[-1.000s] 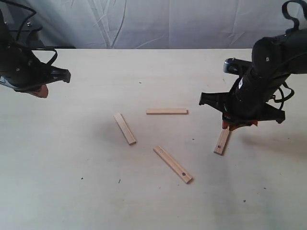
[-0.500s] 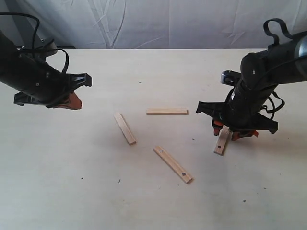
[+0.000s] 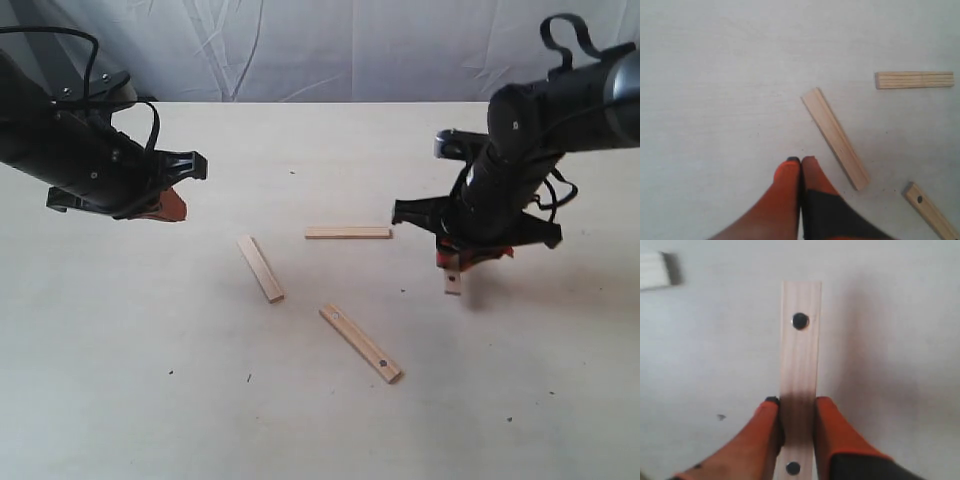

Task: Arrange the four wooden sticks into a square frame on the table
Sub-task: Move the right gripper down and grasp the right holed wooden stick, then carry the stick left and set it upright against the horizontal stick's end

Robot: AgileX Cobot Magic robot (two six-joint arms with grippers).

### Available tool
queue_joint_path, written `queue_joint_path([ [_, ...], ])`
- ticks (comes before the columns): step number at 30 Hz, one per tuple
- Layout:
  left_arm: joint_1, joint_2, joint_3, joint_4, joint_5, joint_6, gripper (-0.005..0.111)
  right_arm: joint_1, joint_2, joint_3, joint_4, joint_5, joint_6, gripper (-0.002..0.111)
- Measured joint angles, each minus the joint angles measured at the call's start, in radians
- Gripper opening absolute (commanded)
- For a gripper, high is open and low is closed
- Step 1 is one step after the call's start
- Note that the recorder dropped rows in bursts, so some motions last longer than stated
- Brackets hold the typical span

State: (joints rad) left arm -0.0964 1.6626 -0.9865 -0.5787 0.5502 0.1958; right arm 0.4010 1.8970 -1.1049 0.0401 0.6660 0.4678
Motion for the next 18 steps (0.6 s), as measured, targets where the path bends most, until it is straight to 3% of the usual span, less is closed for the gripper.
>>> queue_joint_path([
  [7, 0.0, 0.0, 0.0, 0.0, -0.016, 0.007, 0.0, 0.109, 0.126, -0.295, 0.062, 0.134, -0.16, 0.0],
  [18, 0.0, 0.0, 0.0, 0.0, -0.032, 0.007, 0.0, 0.132, 0.252, -0.335, 0.047, 0.14, -0.158, 0.0],
])
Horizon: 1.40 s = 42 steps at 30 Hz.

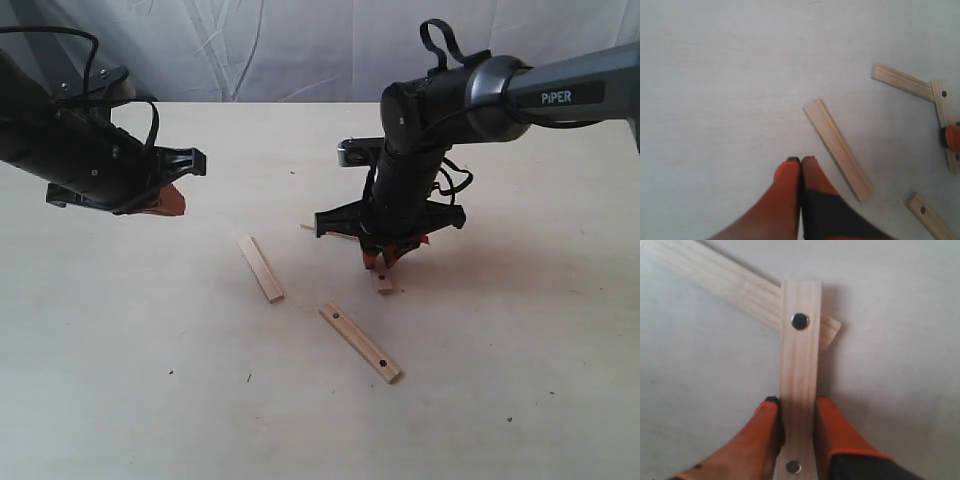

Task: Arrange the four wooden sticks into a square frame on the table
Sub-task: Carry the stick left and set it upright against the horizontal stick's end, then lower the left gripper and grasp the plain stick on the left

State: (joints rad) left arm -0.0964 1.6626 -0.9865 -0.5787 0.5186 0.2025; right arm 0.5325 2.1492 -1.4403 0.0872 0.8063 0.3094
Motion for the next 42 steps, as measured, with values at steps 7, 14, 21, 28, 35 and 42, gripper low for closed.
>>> queue_joint_path([
  [7, 0.0, 0.0, 0.0, 0.0, -0.009, 0.0, 0.0, 0.0, 0.001, -0.001, 0.0, -0.013, 0.069, 0.0],
  [14, 0.0, 0.004, 0.0, 0.0, -0.012, 0.0, 0.0, 0.0, 0.0, -0.001, -0.029, -0.014, 0.093, 0.001],
  [21, 0.0, 0.067, 0.0, -0.08, 0.001, 0.041, 0.006, 0.0, 0.0, -0.001, -0.104, -0.014, 0.21, 0.026],
  [28, 0.0, 0.086, 0.0, -0.186, 0.011, 0.166, 0.038, 0.0, -0.018, -0.001, -0.074, -0.016, 0.225, 0.047],
  [35, -0.065, 0.105, 0.0, -0.221, 0.003, 0.283, 0.044, -0.096, -0.172, -0.001, -0.042, -0.029, 0.18, 0.047],
  [42, -0.179, 0.209, -0.007, -0.235, -0.12, 0.26, 0.044, -0.208, -0.23, -0.003, -0.054, 0.041, 0.071, 0.047],
])
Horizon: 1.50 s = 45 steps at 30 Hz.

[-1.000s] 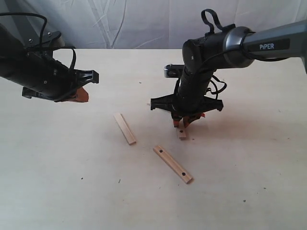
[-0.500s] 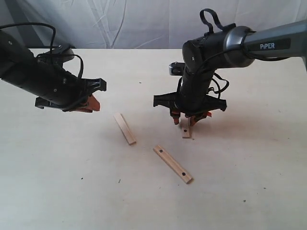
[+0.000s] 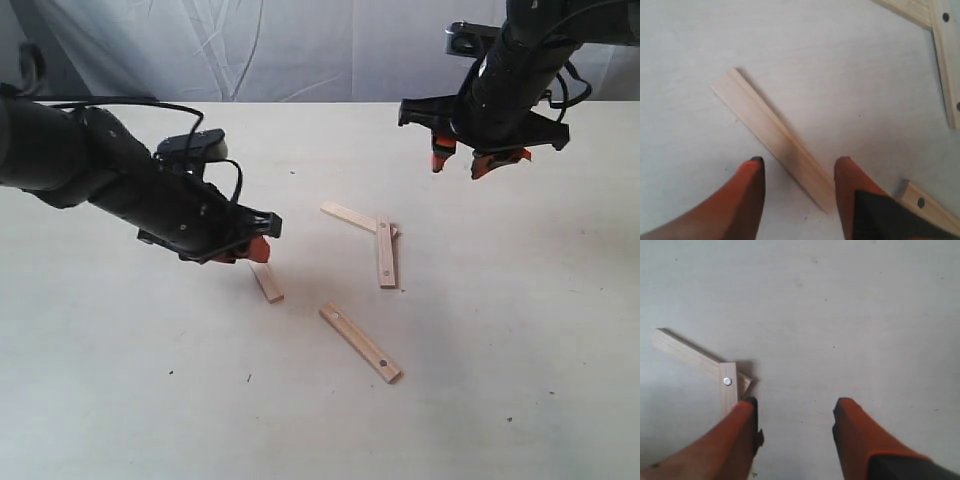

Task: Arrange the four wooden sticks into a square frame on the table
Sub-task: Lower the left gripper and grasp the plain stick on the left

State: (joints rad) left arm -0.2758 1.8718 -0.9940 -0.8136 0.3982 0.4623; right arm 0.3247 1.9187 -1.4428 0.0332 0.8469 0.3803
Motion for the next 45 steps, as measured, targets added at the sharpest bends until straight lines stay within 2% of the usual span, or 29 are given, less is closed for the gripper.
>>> queue_joint_path([
  [7, -0.038, 0.084, -0.055, 0.044, -0.053, -0.083, 0.044, -0.012, 0.0, 0.002, -0.001, 0.0, -0.047, 0.047],
  [23, -0.042, 0.116, -0.095, 0.572, -0.064, -0.399, 0.044, -0.012, 0.0, 0.002, -0.001, -0.006, -0.066, 0.047],
  [27, -0.042, 0.116, -0.128, 0.719, -0.015, -0.486, 0.044, -0.012, 0.0, 0.002, -0.001, -0.006, -0.067, 0.047],
  [33, -0.042, 0.075, -0.21, 0.697, 0.057, -0.522, 0.043, -0.012, 0.0, 0.002, -0.001, -0.008, -0.067, 0.047],
  [40, -0.047, 0.077, -0.227, 0.716, 0.159, -0.716, 0.04, -0.012, 0.0, 0.002, -0.001, -0.036, -0.067, 0.047],
  [45, -0.077, 0.096, -0.227, 0.736, 0.168, -0.808, 0.04, -0.012, 0.0, 0.002, -0.001, -0.041, -0.074, 0.047],
])
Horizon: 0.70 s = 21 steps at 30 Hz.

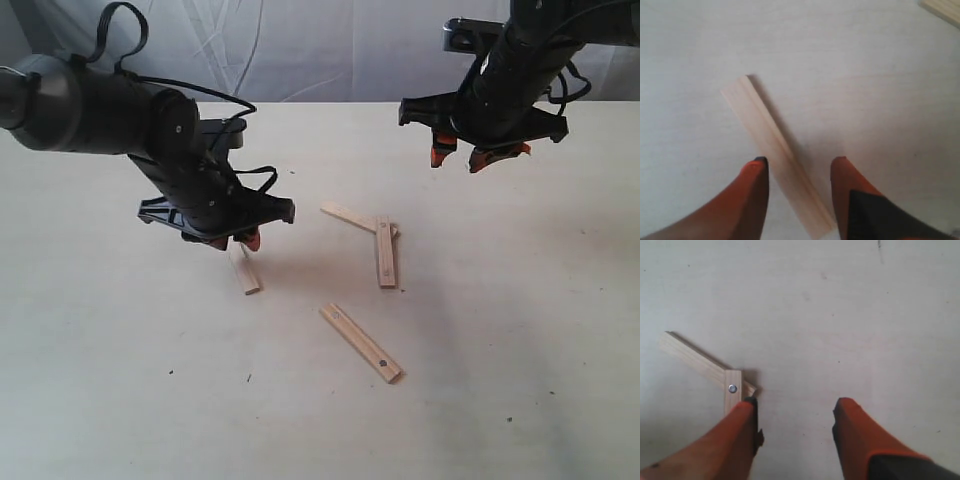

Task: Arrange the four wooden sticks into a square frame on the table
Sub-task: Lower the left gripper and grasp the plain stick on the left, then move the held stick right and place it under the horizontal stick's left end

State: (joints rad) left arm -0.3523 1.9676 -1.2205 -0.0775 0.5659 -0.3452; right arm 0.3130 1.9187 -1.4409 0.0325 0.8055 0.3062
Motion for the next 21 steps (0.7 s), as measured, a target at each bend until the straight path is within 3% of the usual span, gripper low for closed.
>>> queue_joint_path([
  [10, -0.025, 0.055, 0.0, 0.199, 0.006, -0.183, 0.04, 0.0, 0.0, 0.0, 0.0, 0.015, -0.031, 0.047],
  [21, -0.025, 0.059, -0.006, 0.168, 0.02, -0.207, 0.04, 0.0, 0.0, 0.0, 0.002, 0.013, -0.036, 0.047],
])
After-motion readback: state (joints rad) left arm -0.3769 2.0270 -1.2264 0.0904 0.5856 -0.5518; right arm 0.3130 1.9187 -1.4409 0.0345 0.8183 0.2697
